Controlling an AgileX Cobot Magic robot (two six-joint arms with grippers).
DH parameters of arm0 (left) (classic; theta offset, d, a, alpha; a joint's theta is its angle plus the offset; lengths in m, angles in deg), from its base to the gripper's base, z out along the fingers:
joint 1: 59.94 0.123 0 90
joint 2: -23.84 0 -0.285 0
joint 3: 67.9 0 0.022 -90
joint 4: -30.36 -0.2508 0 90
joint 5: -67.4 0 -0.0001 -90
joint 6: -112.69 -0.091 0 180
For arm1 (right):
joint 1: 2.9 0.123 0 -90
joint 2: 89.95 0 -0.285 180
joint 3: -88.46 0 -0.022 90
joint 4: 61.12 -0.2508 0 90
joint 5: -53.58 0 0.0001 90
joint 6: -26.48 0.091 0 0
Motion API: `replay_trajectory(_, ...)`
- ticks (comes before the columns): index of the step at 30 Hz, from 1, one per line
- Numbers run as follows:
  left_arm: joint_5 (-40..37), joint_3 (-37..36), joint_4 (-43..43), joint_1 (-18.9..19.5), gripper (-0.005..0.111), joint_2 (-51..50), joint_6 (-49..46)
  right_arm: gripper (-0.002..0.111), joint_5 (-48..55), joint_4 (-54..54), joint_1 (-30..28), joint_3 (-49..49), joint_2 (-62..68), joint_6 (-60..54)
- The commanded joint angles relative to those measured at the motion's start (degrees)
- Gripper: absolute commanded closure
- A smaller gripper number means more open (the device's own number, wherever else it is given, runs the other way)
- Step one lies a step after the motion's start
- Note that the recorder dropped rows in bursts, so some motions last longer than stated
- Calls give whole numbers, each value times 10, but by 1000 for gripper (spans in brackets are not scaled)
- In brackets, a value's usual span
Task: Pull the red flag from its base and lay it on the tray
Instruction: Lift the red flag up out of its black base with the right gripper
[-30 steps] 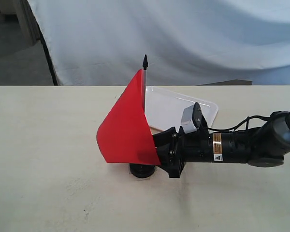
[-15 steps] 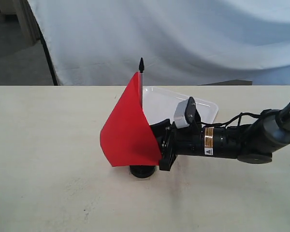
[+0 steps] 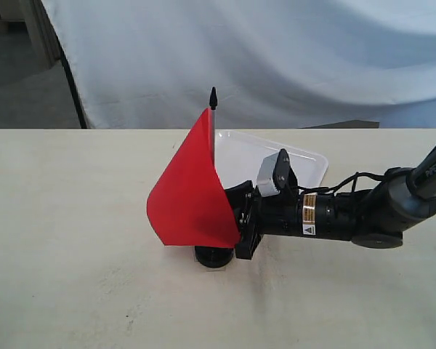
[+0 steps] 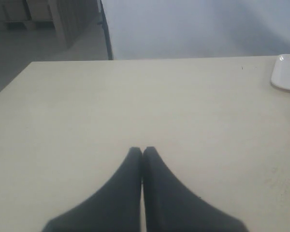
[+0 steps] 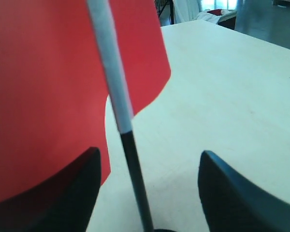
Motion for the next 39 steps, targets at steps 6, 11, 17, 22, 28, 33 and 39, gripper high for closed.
replay_trajectory(6,2,-1,-2,-2,107,2,4,53,-5,-24,5,3,6,-27)
replay_trajectory(11,2,-1,-2,-2,107,2,4,109,-3,-26,10,3,7,-62)
replay_trajectory(17,2,-1,-2,-2,107,2,4,109,-10,-29,9,3,7,-52)
replay_trajectory(22,2,-1,-2,-2,107,2,4,109,-3,-27,7,3,-24,-2)
replay_trajectory(28,2,-1,-2,-2,107,2,4,109,120,-27,7,3,-109,74)
replay_trajectory(33,2,-1,-2,-2,107,2,4,109,349,-26,7,35,-180,100)
replay_trajectory(39,2,-1,-2,-2,107,2,4,109,610,14,7,96,-194,96)
